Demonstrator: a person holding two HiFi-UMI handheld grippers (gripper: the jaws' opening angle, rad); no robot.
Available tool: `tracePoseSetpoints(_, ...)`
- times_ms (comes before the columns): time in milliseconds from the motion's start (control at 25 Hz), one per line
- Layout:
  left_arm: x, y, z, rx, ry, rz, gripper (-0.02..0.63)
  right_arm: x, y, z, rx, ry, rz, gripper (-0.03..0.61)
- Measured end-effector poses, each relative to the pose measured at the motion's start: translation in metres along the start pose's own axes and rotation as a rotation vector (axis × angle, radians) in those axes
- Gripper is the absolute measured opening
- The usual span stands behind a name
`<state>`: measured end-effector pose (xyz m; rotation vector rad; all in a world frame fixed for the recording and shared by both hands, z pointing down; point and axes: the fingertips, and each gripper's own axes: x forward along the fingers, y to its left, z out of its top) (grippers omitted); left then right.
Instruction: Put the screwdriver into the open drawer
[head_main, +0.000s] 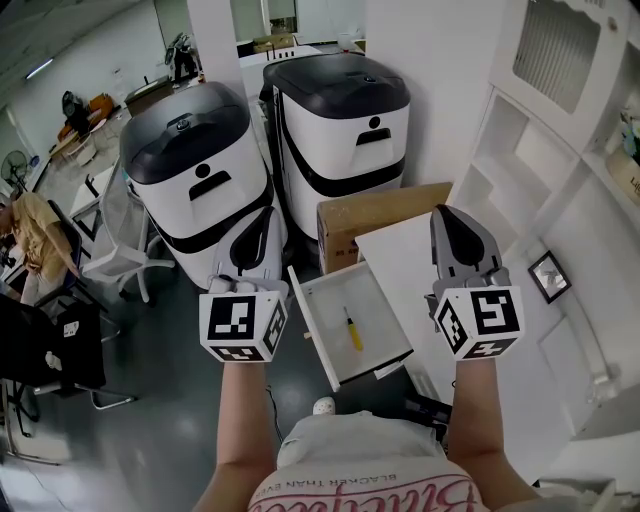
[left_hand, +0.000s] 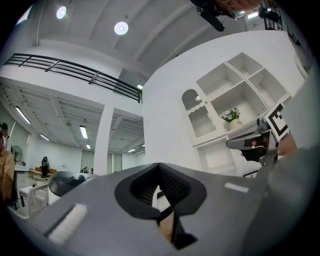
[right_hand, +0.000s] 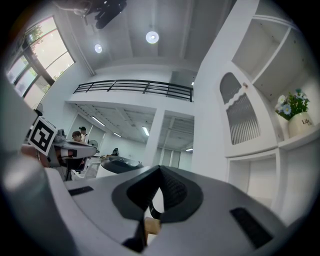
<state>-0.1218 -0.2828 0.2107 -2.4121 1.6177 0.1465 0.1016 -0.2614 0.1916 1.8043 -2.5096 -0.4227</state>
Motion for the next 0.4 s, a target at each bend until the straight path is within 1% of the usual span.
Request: tracePoseSetpoints(400,0.0008,0.0045,-0.0051,-0.004,0.003,0.010,0.011,0.0035,0.0065,-0.0073,-0.004,0.009,0.022,0.006)
